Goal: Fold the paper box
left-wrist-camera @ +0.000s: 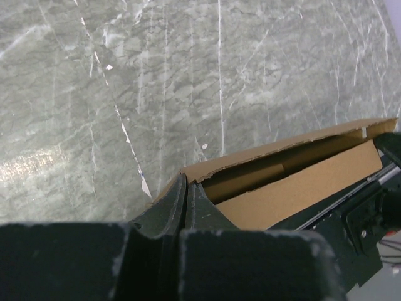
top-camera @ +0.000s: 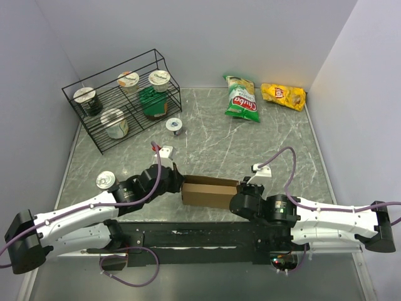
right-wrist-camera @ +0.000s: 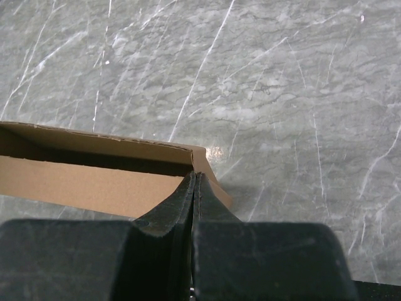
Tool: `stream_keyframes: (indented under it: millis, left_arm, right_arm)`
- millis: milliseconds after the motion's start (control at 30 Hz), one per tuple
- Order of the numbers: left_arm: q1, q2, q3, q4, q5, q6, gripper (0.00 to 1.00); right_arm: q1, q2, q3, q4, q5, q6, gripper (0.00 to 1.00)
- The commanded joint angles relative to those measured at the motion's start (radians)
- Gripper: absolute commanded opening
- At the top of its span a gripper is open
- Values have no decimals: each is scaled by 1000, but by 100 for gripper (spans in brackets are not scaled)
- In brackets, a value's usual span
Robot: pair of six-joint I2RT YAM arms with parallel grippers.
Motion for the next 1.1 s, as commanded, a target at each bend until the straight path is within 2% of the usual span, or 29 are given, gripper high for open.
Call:
stream_keyframes:
  millis: [0, 100, 167, 200, 233, 300, 333, 400, 500, 567, 633, 700, 733, 800, 833, 900, 933, 1067]
  left_arm:
    - [9, 4, 57, -26, 114, 61, 1]
    - [9, 4, 62, -50, 99, 72, 5]
    - [9, -28, 56, -54, 88, 80, 25]
    - [9, -45, 51, -54, 70, 84, 41]
    - [12, -80, 45, -54, 65, 87, 62]
    - [23, -116, 39, -50, 64, 106, 74]
    - [29, -151, 30, -47, 67, 112, 87]
    - [53, -182, 19, -38, 82, 127, 96]
    - [90, -232, -16, 12, 149, 156, 96]
    - [112, -255, -56, 54, 249, 178, 96]
    - [121, -271, -96, 83, 257, 161, 96]
    - [129, -285, -125, 78, 243, 126, 96]
    - [135, -291, -133, 74, 222, 112, 96]
    - [147, -315, -161, 75, 203, 62, 96]
    - [150, -326, -171, 81, 200, 45, 96]
    - [153, -352, -211, 110, 219, 8, 96]
    - [155, -358, -225, 147, 229, 0, 96]
    - [158, -361, -288, 218, 266, -29, 96]
  right_arm:
    - [0, 22, -1, -127, -73, -5, 0]
    - [2, 6, 8, -121, -70, -27, 0]
    - [2, -12, 5, -109, -70, -53, 0]
    - [0, -20, 1, -96, -73, -68, 0]
    - [0, -34, -9, -69, -76, -80, 0]
    - [0, -52, -22, -31, -82, -136, 0]
    - [2, -69, -35, -11, -82, -145, 0]
    - [-1, -95, -45, 17, -90, -177, 0]
    - [2, -121, -62, 54, -103, -229, 0]
    - [2, -129, -72, 77, -116, -265, 0]
    - [2, -140, -76, 91, -143, -298, 0]
    - [2, -158, -75, 92, -168, -336, 8]
    - [2, -164, -75, 92, -177, -347, 20]
    - [2, -192, -59, 74, -188, -370, 35]
    - [2, -201, -53, 66, -191, -381, 46]
    - [2, -222, -32, 45, -192, -403, 54]
    - [2, -227, -26, 43, -195, -413, 62]
    - [2, -232, -4, 43, -195, -450, 66]
